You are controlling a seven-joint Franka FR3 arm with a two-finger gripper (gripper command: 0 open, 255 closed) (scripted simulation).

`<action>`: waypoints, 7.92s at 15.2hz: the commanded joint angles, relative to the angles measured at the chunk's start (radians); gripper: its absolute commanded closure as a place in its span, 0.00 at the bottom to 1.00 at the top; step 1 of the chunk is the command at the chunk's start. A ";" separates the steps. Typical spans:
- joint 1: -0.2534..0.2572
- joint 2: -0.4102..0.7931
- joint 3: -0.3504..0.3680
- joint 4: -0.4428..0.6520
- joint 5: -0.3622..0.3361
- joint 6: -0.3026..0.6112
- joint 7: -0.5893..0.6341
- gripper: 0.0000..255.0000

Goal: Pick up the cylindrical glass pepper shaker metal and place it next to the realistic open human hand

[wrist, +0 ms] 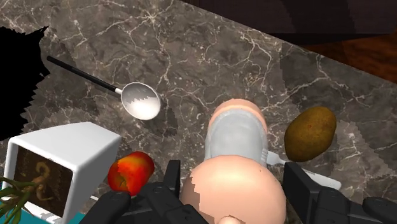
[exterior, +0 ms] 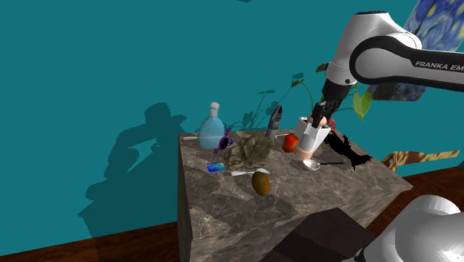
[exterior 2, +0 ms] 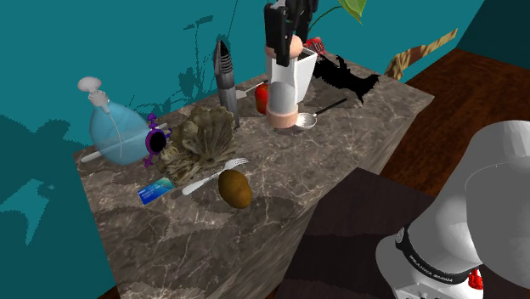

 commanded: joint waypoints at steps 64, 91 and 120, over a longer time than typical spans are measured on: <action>-0.080 0.143 -0.951 0.341 -0.253 0.107 -0.964 1.00; -0.061 0.186 -1.102 0.032 -0.304 0.468 -0.930 1.00; -0.097 0.154 -1.059 0.012 -0.325 0.451 -0.911 0.00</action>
